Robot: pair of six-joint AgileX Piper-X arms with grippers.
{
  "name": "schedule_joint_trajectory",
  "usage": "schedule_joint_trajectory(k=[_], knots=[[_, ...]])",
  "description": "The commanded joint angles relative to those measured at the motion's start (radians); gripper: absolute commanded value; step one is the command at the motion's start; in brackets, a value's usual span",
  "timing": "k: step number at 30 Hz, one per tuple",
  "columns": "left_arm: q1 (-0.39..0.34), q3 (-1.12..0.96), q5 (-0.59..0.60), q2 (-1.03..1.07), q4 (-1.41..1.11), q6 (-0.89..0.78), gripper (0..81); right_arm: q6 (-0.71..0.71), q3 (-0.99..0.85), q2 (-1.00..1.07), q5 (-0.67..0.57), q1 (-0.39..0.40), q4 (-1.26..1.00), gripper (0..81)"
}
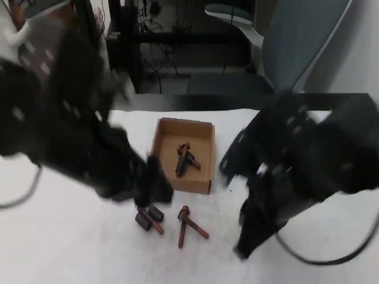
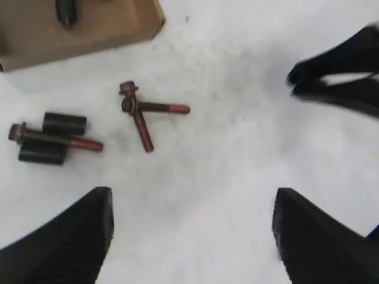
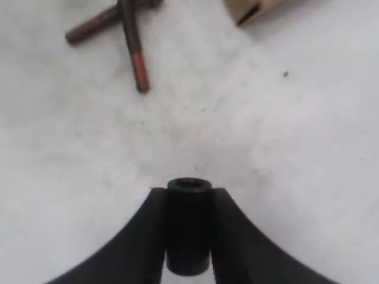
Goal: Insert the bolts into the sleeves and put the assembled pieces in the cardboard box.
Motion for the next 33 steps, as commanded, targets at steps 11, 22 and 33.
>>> schedule_joint_trajectory(k=[11,22,33], knots=[[-0.188,0.022,-0.236,0.276,-0.197,-0.527,52.2,0.153,-0.008,-0.272,-0.036,-0.012,0.076,0.6],[-0.188,0.022,-0.244,0.418,-0.487,-0.7,44.8,0.162,-0.024,-0.273,-0.16,-0.012,0.1,0.6],[-0.177,0.022,-0.332,0.487,-0.595,-0.77,44.8,0.158,-0.036,-0.273,-0.264,-0.012,0.1,0.6]])
